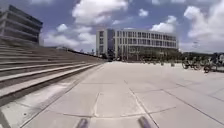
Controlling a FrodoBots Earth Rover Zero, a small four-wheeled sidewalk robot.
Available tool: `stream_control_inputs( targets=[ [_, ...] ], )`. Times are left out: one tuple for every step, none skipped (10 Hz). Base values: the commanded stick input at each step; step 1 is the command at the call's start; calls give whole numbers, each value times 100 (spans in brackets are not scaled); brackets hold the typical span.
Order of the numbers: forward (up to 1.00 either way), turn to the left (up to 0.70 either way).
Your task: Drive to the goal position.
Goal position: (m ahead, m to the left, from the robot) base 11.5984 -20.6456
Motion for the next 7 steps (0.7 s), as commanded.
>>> stream_control_inputs(
  targets=[
    [50, -50],
    [50, -50],
    [50, -48],
    [50, -35],
    [50, -11],
    [50, 0],
    [50, 0]
  ],
)
